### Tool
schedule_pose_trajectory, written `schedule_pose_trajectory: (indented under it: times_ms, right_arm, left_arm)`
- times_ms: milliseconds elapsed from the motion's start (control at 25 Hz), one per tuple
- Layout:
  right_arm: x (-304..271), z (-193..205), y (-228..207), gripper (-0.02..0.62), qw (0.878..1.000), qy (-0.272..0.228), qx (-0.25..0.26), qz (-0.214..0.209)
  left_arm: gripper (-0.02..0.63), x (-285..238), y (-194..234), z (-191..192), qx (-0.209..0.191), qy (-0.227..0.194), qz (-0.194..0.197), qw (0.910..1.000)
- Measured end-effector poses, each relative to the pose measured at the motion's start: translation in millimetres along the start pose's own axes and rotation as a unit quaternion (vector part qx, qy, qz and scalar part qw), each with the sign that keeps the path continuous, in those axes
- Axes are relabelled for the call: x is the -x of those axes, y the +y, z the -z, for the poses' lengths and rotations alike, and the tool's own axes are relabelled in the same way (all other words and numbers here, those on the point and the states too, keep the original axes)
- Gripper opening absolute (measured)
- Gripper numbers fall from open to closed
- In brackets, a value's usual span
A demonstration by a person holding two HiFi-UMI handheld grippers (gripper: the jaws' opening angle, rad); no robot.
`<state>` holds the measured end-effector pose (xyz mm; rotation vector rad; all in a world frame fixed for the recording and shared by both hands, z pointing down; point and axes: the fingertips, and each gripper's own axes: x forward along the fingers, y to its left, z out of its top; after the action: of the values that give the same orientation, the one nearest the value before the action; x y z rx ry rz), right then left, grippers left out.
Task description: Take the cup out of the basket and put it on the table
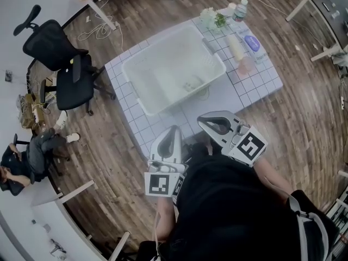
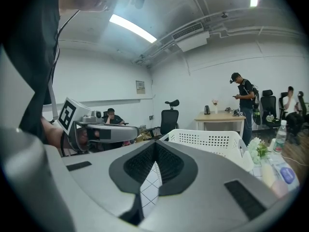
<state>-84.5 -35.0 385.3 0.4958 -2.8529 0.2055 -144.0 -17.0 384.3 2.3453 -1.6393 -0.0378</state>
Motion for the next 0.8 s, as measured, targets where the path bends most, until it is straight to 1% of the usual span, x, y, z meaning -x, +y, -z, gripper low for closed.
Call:
schedule_pose_trajectory:
  times_ms: [160,360,480,640,800]
  right_arm:
    - [-2.2,-4.3,-11.2,0.014,1.000,0.003,0.003,-0.008]
    - [-6.0,-5.9,-19.6,0.015,0.999,0.007,-0.005,-0.035]
    - [-8.8,-2.5,-27.9,0.015,0.999,0.014,-0.009,-0.034]
    - [-12.8,3.8,-30.4,0.015,0.998,0.029,-0.016,-0.049]
    - [-18.1,8.3,-38.0,0.015,0.998,0.047,-0.007,-0.046]
  left_arm:
    - [0.009,-6.1,-2.8,-4.3,0.004,-0.003,-0.006,1.0000]
    - [0.009,-16.4,-4.4,-6.5,0.002,-0.005,-0.011,0.9999]
    - [0.009,-21.9,-4.1,-5.4,-0.002,-0.002,-0.010,0.9999]
    - [0.009,-26.0,-1.3,-3.1,-0.002,0.004,-0.014,0.9999]
    - [0.009,-30.4,0.2,-3.0,0.000,0.005,-0.016,0.9999]
